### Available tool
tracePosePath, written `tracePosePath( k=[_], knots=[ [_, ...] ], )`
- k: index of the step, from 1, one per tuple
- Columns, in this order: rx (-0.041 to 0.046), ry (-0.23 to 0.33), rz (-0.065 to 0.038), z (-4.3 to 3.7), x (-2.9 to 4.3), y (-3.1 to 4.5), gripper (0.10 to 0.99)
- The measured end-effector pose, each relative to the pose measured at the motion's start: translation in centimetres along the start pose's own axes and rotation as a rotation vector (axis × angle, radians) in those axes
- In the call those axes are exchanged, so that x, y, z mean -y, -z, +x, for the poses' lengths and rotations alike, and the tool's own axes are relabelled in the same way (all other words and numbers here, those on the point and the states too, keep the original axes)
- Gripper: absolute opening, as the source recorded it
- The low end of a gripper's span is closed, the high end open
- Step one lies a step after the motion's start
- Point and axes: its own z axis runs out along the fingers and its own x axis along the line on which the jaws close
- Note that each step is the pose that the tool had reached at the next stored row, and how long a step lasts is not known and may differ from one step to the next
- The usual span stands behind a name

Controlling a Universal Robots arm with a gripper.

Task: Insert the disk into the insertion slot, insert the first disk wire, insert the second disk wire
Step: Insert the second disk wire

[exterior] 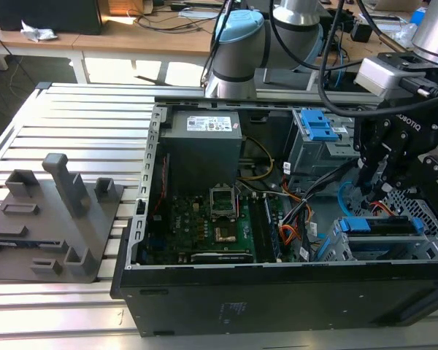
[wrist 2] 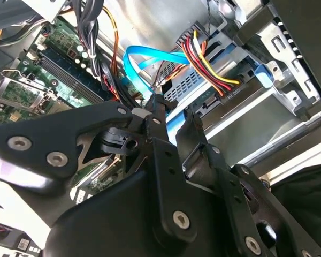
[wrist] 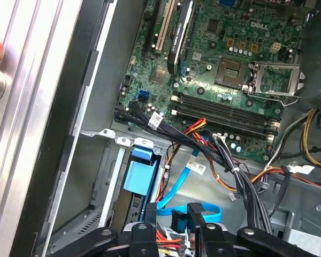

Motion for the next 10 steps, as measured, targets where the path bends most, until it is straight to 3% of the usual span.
tracePosePath(
  k=[1,3,10],
  knots=[
    [-0.0007,0.000,0.000,0.00,0.00,0.00,0.361],
    [-0.0023,0.000,-0.001,0.00,0.00,0.00,0.165],
    [-0.0055,0.000,-0.002,0.00,0.00,0.00,0.165]
  ],
)
